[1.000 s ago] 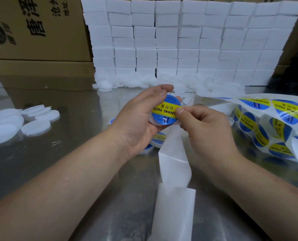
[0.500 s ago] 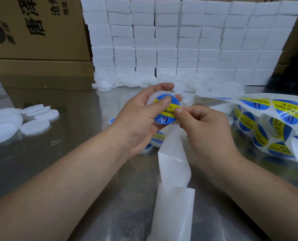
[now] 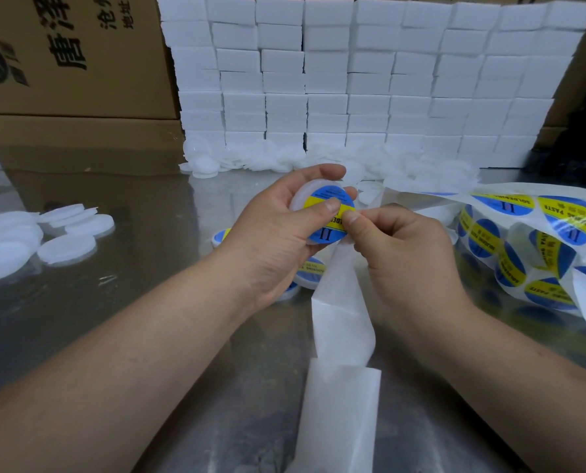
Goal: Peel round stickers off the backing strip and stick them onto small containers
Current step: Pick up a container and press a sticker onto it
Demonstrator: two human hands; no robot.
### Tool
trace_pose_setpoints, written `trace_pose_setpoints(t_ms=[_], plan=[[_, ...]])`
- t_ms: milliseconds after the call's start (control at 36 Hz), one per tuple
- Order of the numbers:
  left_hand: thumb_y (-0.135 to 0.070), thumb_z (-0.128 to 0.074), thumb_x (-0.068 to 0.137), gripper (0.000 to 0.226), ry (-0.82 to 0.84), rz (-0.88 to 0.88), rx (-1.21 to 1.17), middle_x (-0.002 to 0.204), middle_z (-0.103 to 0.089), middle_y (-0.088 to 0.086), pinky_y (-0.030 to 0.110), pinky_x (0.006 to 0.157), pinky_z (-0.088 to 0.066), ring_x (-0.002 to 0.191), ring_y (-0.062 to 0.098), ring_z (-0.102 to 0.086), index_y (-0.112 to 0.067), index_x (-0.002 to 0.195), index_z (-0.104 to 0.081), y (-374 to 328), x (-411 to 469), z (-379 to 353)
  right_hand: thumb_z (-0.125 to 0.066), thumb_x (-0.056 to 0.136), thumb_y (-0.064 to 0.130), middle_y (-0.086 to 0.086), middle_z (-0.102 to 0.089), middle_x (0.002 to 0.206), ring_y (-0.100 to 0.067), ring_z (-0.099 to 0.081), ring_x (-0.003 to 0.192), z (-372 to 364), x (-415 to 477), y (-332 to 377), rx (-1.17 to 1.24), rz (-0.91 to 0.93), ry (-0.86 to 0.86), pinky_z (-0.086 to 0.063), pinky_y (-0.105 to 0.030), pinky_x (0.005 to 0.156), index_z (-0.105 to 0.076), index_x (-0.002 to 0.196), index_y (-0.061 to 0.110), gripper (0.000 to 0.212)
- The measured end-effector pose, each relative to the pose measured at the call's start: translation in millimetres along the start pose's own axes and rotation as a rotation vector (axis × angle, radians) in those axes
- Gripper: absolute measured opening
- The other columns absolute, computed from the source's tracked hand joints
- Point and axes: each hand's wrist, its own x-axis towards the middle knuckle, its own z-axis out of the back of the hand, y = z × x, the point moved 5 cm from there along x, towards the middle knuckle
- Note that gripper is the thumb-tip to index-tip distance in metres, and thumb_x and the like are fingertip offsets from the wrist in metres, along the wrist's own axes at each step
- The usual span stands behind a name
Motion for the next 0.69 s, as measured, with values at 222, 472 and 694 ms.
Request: trace_pose_setpoints(t_ms=[222, 472, 694], plan=[[0.001, -0.049, 0.090, 0.036, -0.044, -0.033, 0.147, 0.097, -0.072, -0.001, 0.038, 0.090, -0.052, 0.094, 0.019, -0.067, -0.030, 0.083, -0.066, -1.6, -3.4, -0.7, -0.064, 0.082, 0.028, 0.012, -0.059, 0.062, 0.008, -0.051, 0.057, 1.0, -0.1, -2.6, -0.013, -0.025, -0.012, -0.039, -0.008, 0.055, -0.065, 0.060, 0.030, 0.022], [-0.001, -0.047, 0.092, 0.032, -0.069, -0.196, 0.298, 0.097, -0.071, -0.002, 0.018, 0.075, -0.054, 0.091, 0.009, -0.067, -0.030, 0.092, -0.060, -13.9, -12.4, -6.9, -0.068, 0.070, 0.050, 0.010, -0.037, 0.036, -0.003, -0.033, 0.036, 5.6, 4.8, -9.1, -0.104, -0.088, -0.049, -0.025, -0.011, 0.035, -0.057, 0.057, 0.002, 0.051], [-0.018, -0.051, 0.092, 0.015, -0.322, -0.224, 0.398, 0.074, -0.063, -0.005, 0.019, 0.045, -0.048, 0.042, 0.011, -0.060, -0.033, 0.087, -0.051, -21.9, -7.0, 11.1, -0.057, 0.082, 0.051, -0.003, -0.068, 0.066, -0.002, -0.052, 0.052, -0.6, 2.8, -9.1, 0.061, -0.172, -0.054, -0.043, -0.020, 0.061, -0.066, 0.056, 0.021, 0.041]])
